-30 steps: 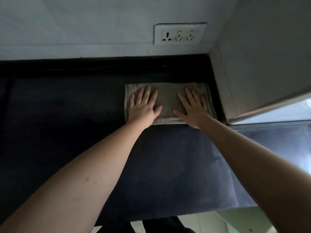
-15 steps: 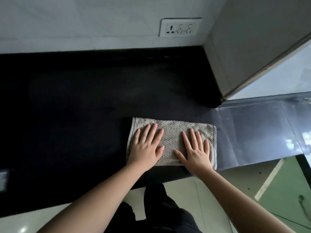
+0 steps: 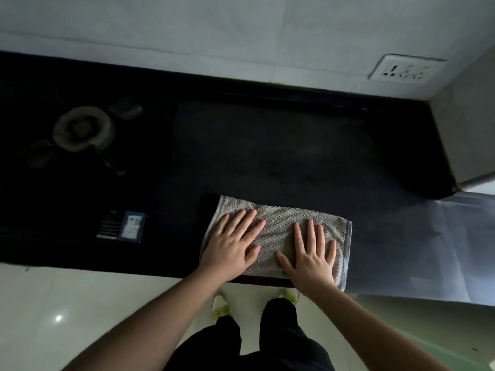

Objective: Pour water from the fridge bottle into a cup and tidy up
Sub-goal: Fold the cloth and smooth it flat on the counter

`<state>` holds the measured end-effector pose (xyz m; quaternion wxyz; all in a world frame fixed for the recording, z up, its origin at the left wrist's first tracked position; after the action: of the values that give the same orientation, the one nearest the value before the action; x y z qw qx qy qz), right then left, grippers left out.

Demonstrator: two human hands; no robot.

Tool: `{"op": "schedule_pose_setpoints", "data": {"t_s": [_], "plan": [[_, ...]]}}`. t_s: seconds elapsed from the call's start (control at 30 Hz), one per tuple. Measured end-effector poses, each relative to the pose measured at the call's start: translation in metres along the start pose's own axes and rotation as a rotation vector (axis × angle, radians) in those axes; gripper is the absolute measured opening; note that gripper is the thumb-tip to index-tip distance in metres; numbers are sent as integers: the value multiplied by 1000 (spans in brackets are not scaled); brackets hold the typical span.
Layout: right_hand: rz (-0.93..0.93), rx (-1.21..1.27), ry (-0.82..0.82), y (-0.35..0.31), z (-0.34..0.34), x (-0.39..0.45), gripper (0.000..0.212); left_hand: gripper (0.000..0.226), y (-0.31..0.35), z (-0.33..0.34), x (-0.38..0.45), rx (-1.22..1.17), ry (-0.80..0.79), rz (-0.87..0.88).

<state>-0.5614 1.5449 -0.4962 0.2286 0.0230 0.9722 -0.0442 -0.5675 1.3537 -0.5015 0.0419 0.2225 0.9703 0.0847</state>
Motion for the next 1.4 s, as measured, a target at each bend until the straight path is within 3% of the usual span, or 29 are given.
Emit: {"op": "schedule_pose_setpoints", "data": {"t_s": [0.3, 0.67, 0.83, 1.03, 1.4], "plan": [[-176, -6, 38, -117, 12, -2, 85, 60, -95, -18, -72, 10, -31, -155], [-169, 32, 96, -129, 19, -5, 86, 64, -112, -21, -79, -15, -79, -155], [-217, 31, 99, -135, 2, 21, 83, 65, -134, -25, -46, -18, -141, -203], [-202, 66, 33, -148, -38, 96, 83, 68, -180, -32, 33, -95, -401, -241], [-276, -25, 17, -176, -90, 223, 82, 71, -249, -48, 161, -87, -509, -166]]}}
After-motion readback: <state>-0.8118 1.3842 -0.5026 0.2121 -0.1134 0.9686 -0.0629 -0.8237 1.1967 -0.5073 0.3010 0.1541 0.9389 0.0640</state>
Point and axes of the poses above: each hand's wrist, its own x-axis towards the middle knuckle, its own z-axis out of the palm, y = z × x, the point moved 7 cm from there along x, towards the middle knuckle, and after that the axes turned 6 degrees about z, right-handed, at the moved point
